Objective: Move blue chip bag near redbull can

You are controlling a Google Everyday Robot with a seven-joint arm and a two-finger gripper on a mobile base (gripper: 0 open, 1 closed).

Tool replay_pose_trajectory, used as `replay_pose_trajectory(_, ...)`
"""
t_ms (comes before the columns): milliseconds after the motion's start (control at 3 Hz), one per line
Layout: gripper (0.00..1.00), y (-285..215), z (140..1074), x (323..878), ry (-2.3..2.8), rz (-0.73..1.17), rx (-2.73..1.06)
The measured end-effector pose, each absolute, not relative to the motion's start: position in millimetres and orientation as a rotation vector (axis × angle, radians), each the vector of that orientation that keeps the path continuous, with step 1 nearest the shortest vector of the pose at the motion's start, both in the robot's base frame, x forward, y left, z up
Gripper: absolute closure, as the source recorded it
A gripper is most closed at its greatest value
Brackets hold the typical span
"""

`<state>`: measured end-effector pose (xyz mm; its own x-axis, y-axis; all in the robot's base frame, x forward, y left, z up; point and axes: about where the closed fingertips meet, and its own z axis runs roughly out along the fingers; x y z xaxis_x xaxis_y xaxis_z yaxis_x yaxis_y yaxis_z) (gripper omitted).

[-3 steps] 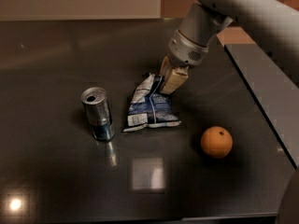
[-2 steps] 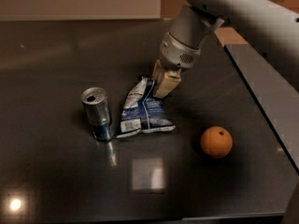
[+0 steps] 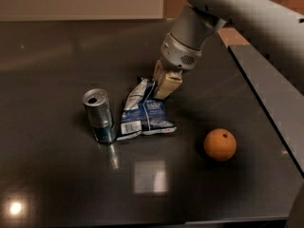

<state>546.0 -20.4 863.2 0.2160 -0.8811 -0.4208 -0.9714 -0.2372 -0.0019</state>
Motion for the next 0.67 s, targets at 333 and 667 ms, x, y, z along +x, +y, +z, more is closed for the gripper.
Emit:
replay_pose_trajectory(333,0.12,-18.4,862.4,547.4,1.745,0.487,-2.223)
replay_pose_trajectory(667,0.00,-16.6,861.6,548.6,1.742,0.485,-2.221)
